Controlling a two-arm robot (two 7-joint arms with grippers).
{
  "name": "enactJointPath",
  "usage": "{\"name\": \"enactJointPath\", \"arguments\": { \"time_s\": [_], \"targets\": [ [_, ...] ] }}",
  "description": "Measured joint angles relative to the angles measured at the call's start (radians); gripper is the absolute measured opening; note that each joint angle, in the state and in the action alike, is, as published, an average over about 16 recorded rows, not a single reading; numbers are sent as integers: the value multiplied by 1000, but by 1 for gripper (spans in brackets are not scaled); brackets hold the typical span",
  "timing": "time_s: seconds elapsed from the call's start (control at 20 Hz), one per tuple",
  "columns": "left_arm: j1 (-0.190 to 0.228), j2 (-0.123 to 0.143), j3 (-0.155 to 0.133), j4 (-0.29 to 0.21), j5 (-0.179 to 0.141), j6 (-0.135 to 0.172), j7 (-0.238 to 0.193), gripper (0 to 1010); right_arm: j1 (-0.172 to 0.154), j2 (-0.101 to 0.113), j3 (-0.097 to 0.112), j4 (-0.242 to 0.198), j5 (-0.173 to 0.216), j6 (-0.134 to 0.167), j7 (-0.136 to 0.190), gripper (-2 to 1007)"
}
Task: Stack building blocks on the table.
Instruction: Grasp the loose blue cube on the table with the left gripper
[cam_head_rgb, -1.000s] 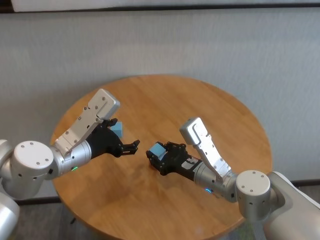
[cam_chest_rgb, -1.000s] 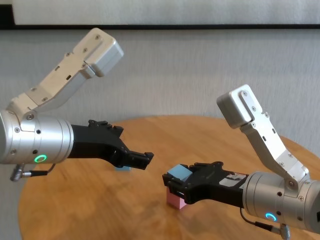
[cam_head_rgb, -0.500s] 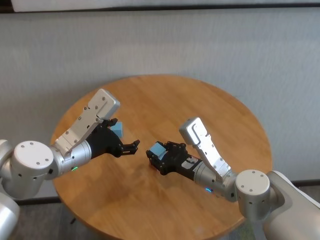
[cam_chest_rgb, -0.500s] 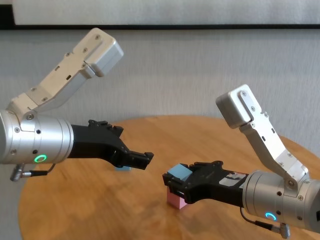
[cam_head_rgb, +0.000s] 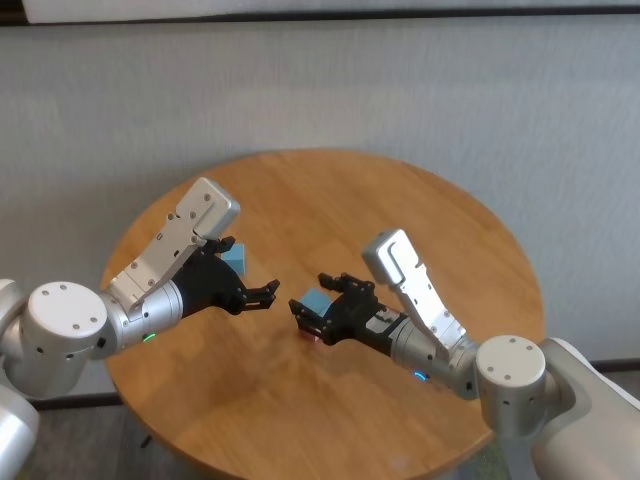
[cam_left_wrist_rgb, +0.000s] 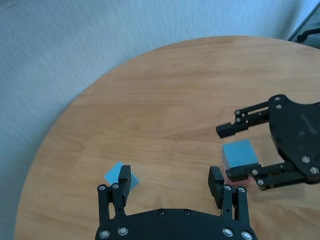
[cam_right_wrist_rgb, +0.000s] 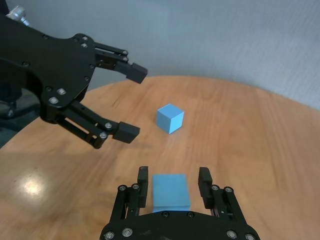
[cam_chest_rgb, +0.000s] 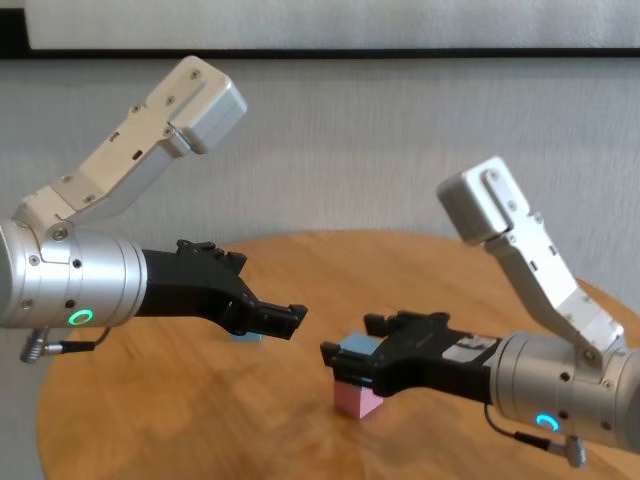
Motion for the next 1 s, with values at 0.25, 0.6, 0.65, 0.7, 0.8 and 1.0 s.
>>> {"name": "enactJointPath", "arguments": {
  "time_s": [0.25,0.6,0.65,0.7,0.8,1.0],
  "targets": [
    [0,0,0,0,0,0,0,1001,-8,10,16,-36,16,8,-3,742],
    [0,0,0,0,0,0,0,1001,-35,41,64,-124,66,33,-13,923],
    [0,0,0,0,0,0,0,1001,-40,47,73,-139,75,38,-15,941],
    [0,0,0,0,0,0,0,1001,-46,53,82,-155,84,42,-17,956],
    [0,0,0,0,0,0,0,1001,-57,68,101,-184,102,50,-23,978],
    [0,0,0,0,0,0,0,1001,-75,102,143,-229,135,60,-33,1001]
  ]
}}
